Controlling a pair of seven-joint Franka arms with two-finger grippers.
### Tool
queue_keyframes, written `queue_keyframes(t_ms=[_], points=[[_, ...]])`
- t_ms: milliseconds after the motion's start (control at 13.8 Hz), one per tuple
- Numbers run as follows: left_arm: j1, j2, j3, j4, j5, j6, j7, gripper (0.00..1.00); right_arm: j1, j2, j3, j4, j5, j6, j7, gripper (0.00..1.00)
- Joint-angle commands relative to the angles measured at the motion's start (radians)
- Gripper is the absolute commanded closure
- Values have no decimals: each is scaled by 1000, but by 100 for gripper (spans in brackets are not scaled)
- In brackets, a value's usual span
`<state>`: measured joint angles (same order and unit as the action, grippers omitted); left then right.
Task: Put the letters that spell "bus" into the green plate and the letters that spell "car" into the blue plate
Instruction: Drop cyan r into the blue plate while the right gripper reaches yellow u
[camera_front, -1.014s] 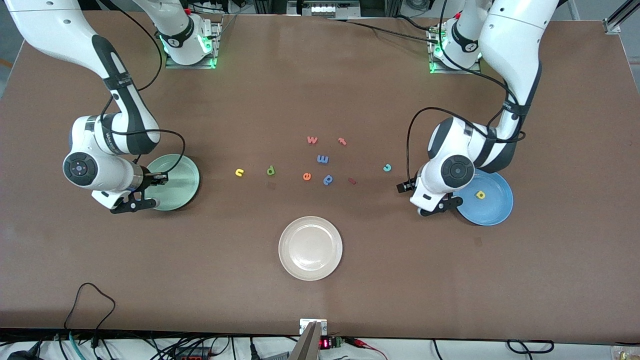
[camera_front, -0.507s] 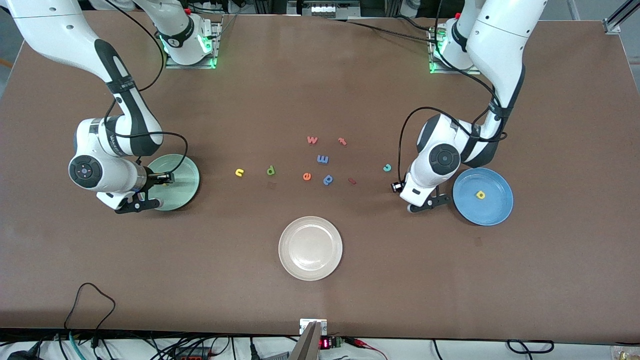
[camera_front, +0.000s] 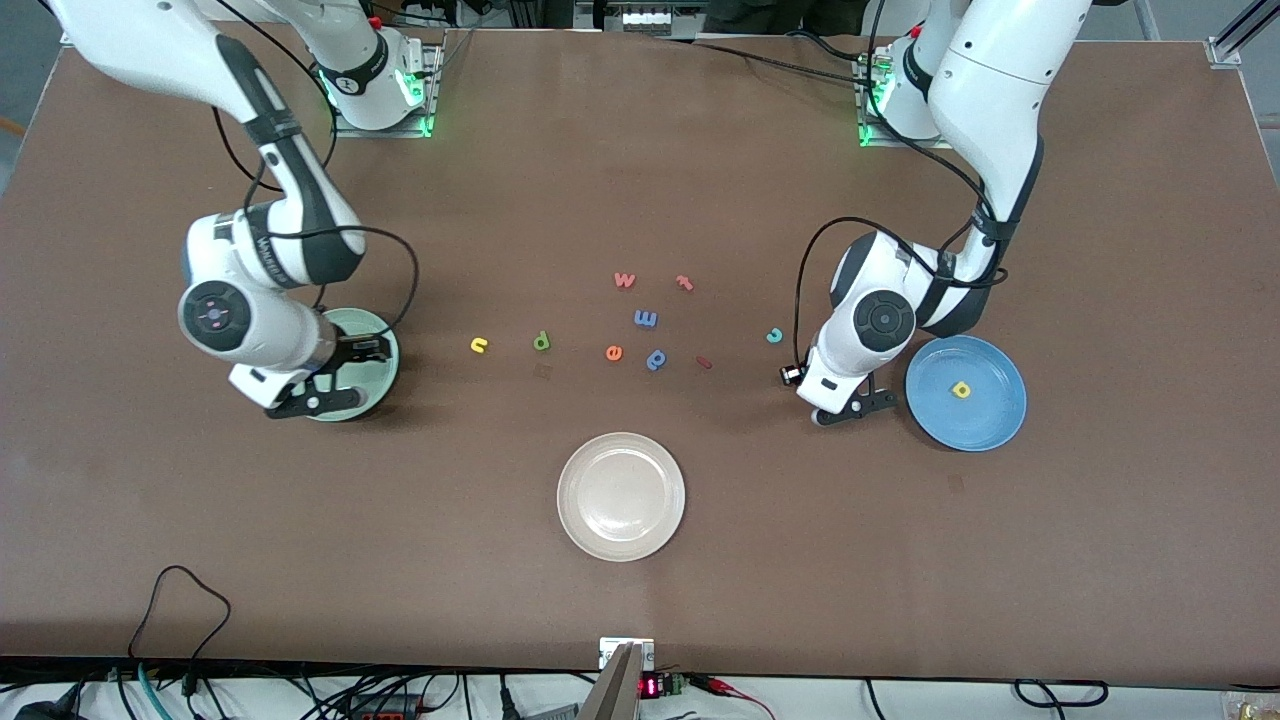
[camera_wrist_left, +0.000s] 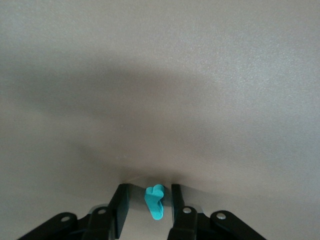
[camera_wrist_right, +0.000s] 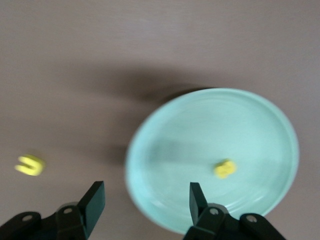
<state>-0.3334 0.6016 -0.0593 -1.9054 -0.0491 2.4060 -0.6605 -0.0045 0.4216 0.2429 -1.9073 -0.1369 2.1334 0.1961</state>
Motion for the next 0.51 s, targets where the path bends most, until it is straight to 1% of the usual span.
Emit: queue_keyframes(t_ms=[0, 72, 145, 290, 435], points=[[-6, 0, 6, -1, -5, 7, 5, 84, 85, -20, 15, -18, 3, -6, 220, 31], [-4, -6, 6, -1, -3, 2, 8, 91, 115, -18, 15, -18, 3, -3, 290, 34], [-4, -14, 7, -1, -2, -5, 9, 93, 142, -17, 15, -18, 3, 2, 345, 39], [1, -43, 12, 6, 2, -49, 24, 94, 179, -6, 15, -18, 3, 11, 431, 42], [10, -91, 22, 23, 2, -149, 79, 93, 205, 15, 15, -18, 8, 49, 500, 43]])
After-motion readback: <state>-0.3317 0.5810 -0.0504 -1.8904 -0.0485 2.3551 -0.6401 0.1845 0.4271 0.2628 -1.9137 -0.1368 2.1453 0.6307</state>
